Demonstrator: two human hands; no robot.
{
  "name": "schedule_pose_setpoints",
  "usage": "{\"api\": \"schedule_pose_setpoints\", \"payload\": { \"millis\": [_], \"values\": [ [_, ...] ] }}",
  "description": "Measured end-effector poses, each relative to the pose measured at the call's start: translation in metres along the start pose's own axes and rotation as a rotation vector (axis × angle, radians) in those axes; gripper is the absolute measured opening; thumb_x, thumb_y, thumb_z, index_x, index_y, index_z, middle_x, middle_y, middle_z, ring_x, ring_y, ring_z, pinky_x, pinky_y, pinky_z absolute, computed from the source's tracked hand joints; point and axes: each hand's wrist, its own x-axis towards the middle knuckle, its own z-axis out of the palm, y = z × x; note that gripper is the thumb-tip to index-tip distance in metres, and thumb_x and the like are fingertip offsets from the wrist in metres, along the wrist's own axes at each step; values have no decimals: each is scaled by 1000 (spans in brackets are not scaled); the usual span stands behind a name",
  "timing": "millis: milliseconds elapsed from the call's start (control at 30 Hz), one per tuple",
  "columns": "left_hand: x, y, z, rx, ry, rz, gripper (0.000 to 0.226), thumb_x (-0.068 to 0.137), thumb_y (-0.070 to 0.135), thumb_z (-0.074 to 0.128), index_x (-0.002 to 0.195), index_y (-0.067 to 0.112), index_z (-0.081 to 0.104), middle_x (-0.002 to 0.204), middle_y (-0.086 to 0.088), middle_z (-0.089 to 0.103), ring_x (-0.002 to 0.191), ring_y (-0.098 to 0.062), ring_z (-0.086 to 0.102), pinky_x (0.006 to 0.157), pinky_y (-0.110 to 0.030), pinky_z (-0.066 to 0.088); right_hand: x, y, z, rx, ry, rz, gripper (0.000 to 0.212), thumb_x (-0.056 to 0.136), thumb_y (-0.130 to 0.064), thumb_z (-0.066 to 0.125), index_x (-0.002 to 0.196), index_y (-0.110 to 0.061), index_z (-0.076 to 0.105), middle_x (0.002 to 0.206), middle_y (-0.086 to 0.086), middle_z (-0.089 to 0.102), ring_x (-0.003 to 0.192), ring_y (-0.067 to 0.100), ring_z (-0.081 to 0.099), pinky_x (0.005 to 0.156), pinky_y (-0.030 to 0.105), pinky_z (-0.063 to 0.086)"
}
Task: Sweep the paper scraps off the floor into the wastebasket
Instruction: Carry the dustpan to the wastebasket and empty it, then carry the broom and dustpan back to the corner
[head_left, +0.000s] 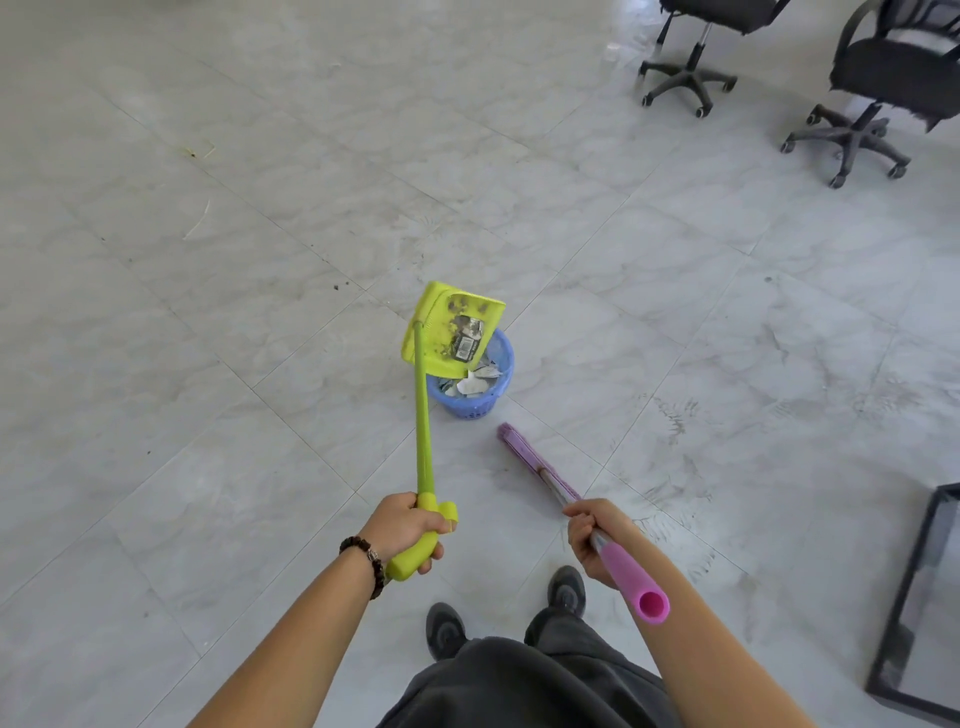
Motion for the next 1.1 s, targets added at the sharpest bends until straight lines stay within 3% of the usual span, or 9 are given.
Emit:
{"api": "schedule_pose_setpoints", "payload": {
  "millis": [233,333,533,800,967,1033,1100],
  "values": [
    [-10,5,4,-138,-53,30,13,86,-3,63,99,-5,62,95,-17,67,50,-21,52,39,-23,36,-2,6,5,96,-23,-21,13,89,-3,57,90,-12,48,54,-3,35,29,6,38,28,15,38],
    [-11,16,-8,-159,-92,19,12,87,-3,62,99,-3,63,95,-16,68,52,-18,53,39,-22,37,-7,7,12,166,-47,-53,20,86,-3,62,81,-12,45,57,-3,36,31,6,39,30,13,39],
    [-21,24,-27,-197,-93,74,9,88,-4,58,96,-5,62,95,-19,67,50,-17,53,38,-23,38,-10,10,24,165,-59,-87,27,85,1,57,74,-16,39,48,-2,38,31,6,38,31,13,41],
    [-26,56,-35,-192,-83,199,1,86,-4,61,86,-3,61,86,-17,65,47,-19,51,37,-22,37,-19,10,38,285,-86,-143,28,84,4,56,78,-16,38,54,-1,40,33,6,44,32,14,42],
    [-29,99,-32,-258,-195,287,5,93,1,55,92,-1,59,80,-13,61,43,-12,52,35,-20,39,-28,-4,33,372,-141,-207,23,84,4,56,80,-13,41,62,-1,38,35,7,47,34,14,44],
    [-31,123,-21,-285,-247,306,8,94,2,54,86,2,56,73,-9,55,41,-9,52,35,-18,39,-36,-13,28,403,-208,-242,28,75,9,63,81,-11,44,66,0,38,39,8,49,37,15,47],
    [-31,148,-6,-302,-308,309,11,94,4,53,84,6,54,70,-7,51,41,-8,51,35,-16,38,-48,-27,22,420,-289,-326,48,52,15,78,88,-6,55,69,1,41,45,9,52,41,16,50]
  ]
}}
